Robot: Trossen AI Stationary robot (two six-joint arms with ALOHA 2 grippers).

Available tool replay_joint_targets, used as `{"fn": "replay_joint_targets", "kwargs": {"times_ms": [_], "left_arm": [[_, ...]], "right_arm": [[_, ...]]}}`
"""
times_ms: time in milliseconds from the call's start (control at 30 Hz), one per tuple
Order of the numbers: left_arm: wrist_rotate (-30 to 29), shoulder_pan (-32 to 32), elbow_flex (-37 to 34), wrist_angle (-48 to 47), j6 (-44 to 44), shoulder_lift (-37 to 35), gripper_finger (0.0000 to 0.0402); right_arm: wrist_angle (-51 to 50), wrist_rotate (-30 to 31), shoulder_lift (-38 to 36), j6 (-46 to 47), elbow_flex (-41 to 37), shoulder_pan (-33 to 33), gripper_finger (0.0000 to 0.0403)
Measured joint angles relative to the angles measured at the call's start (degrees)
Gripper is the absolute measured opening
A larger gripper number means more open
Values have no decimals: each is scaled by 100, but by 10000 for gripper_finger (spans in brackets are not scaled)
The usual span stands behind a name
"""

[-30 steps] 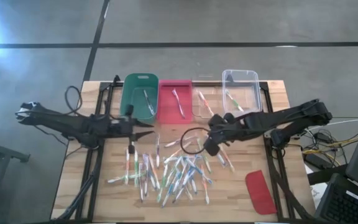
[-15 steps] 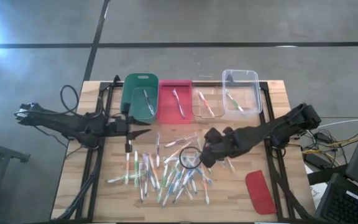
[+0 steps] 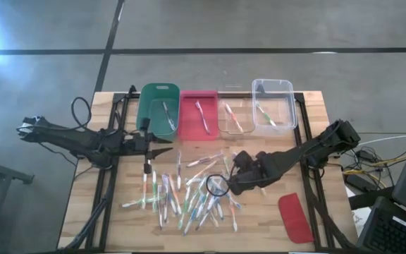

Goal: Pick & Place Toothbrushes
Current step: Put the green toothbrush into the white bin

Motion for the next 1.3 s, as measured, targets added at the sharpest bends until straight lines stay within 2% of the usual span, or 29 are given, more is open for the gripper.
{"fn": "replay_joint_targets", "kwargs": {"times_ms": [367,900,1300], "left_arm": [[0,-2,0,-1,-11,0,90],[-2,-7,0,-171,-151,2,90],[-2,-4,0,-173,-146,2,90]], "right_arm": [[272,42,233,204,-74,13,16],[598,-222,1006,162,-125,13,141],[811,-461,1600,292,-131,22,193]]}}
